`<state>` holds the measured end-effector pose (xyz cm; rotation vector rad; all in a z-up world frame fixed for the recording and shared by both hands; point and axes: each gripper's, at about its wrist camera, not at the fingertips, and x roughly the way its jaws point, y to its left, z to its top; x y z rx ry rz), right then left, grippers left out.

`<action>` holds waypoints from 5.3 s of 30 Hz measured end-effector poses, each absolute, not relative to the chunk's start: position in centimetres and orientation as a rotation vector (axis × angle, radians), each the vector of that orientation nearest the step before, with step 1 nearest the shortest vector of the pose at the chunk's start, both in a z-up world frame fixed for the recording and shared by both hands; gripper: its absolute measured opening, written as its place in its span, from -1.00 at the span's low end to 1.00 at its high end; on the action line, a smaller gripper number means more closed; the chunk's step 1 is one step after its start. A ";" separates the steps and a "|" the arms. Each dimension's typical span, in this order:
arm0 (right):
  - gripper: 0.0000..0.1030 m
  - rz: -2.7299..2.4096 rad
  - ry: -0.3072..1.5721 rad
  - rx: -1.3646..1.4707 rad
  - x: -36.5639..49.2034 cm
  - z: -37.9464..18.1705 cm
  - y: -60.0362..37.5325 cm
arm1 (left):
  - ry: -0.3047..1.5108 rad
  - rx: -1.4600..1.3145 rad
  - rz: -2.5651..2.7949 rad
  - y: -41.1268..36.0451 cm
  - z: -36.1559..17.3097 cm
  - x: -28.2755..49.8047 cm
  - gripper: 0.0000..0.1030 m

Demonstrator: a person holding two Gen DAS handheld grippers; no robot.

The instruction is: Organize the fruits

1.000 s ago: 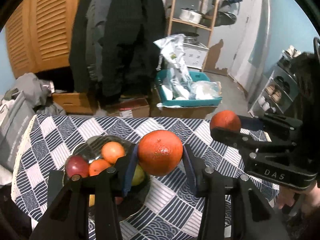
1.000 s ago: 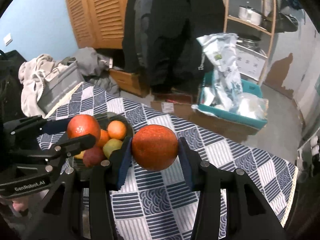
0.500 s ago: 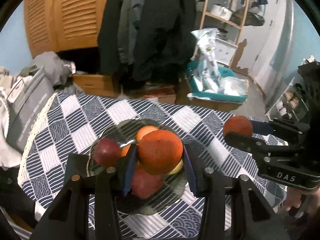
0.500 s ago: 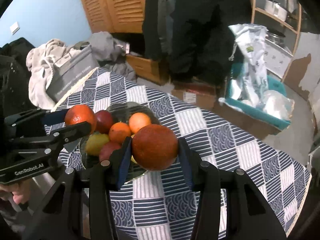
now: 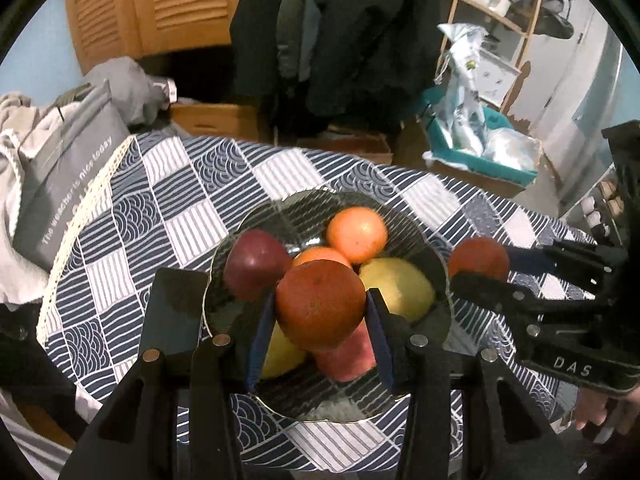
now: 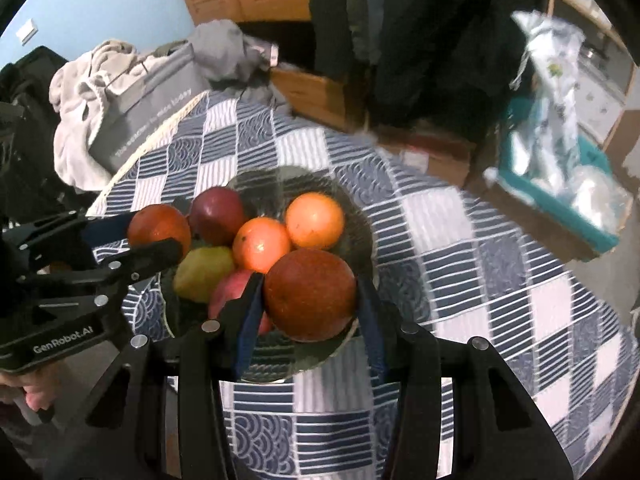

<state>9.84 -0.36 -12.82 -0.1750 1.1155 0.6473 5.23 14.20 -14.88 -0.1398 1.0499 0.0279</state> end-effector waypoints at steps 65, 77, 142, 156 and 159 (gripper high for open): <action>0.28 0.505 0.797 -0.165 6.1 -1.0 -4.2 | 0.821 -0.108 0.043 12.3 -5.0 1.4 0.56; 0.51 0.425 0.709 -0.120 4.9 1.6 -7.6 | 0.722 -0.043 0.053 10.4 -1.8 0.2 0.97; 0.65 0.232 0.627 -0.145 4.4 2.7 -13.8 | 0.628 -0.009 0.088 7.9 0.9 0.7 0.98; 0.65 0.229 0.625 -0.147 4.4 2.7 -14.2 | 0.628 -0.009 0.104 8.0 0.9 0.7 0.98; 0.65 0.228 0.625 -0.148 4.4 2.7 -14.4 | 0.629 -0.009 0.108 8.1 0.9 0.6 0.98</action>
